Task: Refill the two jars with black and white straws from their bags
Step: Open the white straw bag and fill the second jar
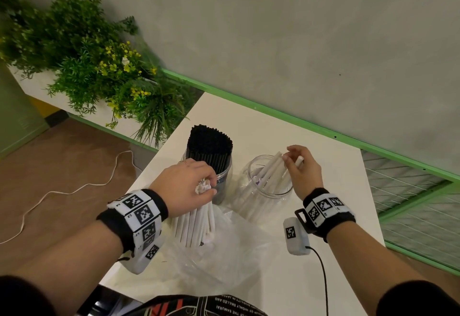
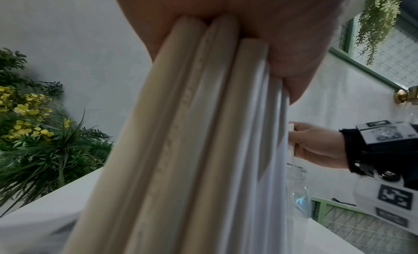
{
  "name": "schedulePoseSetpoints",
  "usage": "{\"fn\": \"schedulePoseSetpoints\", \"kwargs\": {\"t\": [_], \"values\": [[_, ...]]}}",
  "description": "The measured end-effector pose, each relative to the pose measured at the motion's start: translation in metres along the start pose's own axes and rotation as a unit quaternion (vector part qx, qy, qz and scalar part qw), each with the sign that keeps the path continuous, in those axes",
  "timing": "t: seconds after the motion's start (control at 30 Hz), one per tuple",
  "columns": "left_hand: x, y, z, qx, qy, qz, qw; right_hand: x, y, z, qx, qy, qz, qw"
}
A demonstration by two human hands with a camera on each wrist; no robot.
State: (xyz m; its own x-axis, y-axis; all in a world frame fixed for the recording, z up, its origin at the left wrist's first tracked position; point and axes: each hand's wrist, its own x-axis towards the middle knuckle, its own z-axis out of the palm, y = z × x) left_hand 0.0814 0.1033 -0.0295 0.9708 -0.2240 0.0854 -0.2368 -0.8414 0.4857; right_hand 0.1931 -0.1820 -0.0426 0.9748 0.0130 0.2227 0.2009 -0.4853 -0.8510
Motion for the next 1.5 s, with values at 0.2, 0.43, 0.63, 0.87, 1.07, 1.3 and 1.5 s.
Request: {"fn": "schedulePoseSetpoints", "kwargs": {"t": [0.2,0.43,0.63,0.87,1.07,1.3,1.5], "values": [[-0.002,0.000,0.000,0.005,0.000,-0.001,1.000,0.010,0.007,-0.001,-0.016,0.024,0.039,0.999],[-0.003,0.001,-0.001,0.002,-0.004,-0.001,1.000,0.017,0.008,-0.004,-0.161,-0.006,-0.070,0.984],[-0.003,0.000,-0.001,0.003,-0.008,-0.001,1.000,0.031,-0.012,0.021,-0.201,-0.165,-0.049,0.965],[-0.003,-0.002,0.000,0.002,-0.006,0.005,1.000,0.024,-0.017,0.055,-0.409,-0.187,-0.115,0.886],[-0.005,-0.003,-0.001,-0.005,-0.004,0.008,1.000,0.029,-0.017,0.047,-0.357,-0.174,-0.133,0.908],[-0.006,-0.003,-0.002,0.001,-0.004,0.005,1.000,0.043,-0.010,0.011,-0.315,-0.113,-0.179,0.925],[-0.007,-0.001,-0.003,-0.006,-0.004,0.000,1.000,0.033,0.013,0.010,-0.294,-0.100,-0.153,0.938]]}}
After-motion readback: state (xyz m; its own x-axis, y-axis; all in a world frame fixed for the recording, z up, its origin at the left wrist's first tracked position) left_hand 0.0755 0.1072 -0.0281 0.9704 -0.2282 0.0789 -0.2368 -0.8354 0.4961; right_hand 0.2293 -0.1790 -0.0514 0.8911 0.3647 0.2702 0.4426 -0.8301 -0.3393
